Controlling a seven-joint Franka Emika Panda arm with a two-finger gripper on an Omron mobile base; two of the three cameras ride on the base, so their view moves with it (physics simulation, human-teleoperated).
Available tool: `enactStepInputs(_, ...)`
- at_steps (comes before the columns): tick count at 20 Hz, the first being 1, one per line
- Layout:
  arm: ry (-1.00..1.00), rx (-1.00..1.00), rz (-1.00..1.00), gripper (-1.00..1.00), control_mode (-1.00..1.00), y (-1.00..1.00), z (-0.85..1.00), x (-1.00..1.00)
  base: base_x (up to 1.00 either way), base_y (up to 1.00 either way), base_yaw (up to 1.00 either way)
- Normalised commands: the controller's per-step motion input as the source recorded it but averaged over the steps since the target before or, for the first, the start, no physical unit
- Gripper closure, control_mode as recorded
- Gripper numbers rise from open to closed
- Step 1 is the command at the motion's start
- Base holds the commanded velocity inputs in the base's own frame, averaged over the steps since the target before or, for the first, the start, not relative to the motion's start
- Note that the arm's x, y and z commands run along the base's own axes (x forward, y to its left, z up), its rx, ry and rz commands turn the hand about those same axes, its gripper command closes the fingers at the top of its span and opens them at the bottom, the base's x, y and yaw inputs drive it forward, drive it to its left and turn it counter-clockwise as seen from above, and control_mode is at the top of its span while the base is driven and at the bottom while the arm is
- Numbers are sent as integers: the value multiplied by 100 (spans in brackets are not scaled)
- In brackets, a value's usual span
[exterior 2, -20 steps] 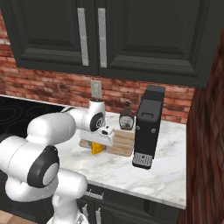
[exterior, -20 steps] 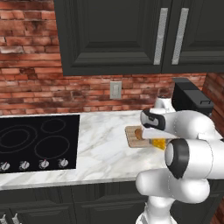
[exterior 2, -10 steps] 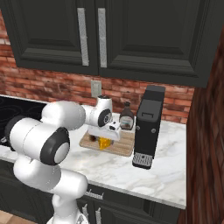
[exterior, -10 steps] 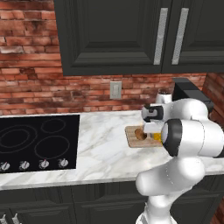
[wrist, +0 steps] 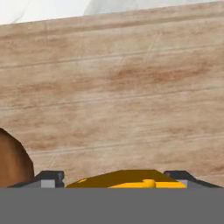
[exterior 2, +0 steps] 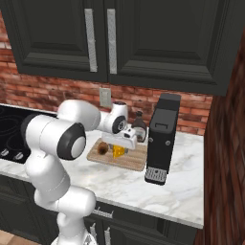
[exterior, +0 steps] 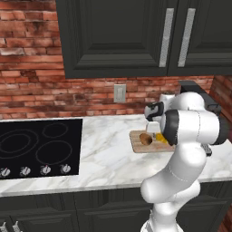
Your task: Retrieve the reheated potato from the microwave, then place the potato, cheese, and condiment on the cutting board.
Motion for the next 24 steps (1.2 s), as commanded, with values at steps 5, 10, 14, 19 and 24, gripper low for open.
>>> enactStepInputs(5, -8, 3, -9, 100, -100, 3, -33, 25, 0, 0, 0)
enactStepInputs(10, -9, 0, -6, 100, -100, 3, -17, 27, 0, 0, 0)
enactStepInputs(14, -8, 0, -3, 100, -100, 10, -11, 20, 0, 0, 0)
enactStepInputs(19, -6, 0, -3, 100, -100, 20, -20, 16, 0, 0, 0)
enactStepInputs(24, -1, 0, -2, 100, -100, 23, -25, 15, 0, 0, 0)
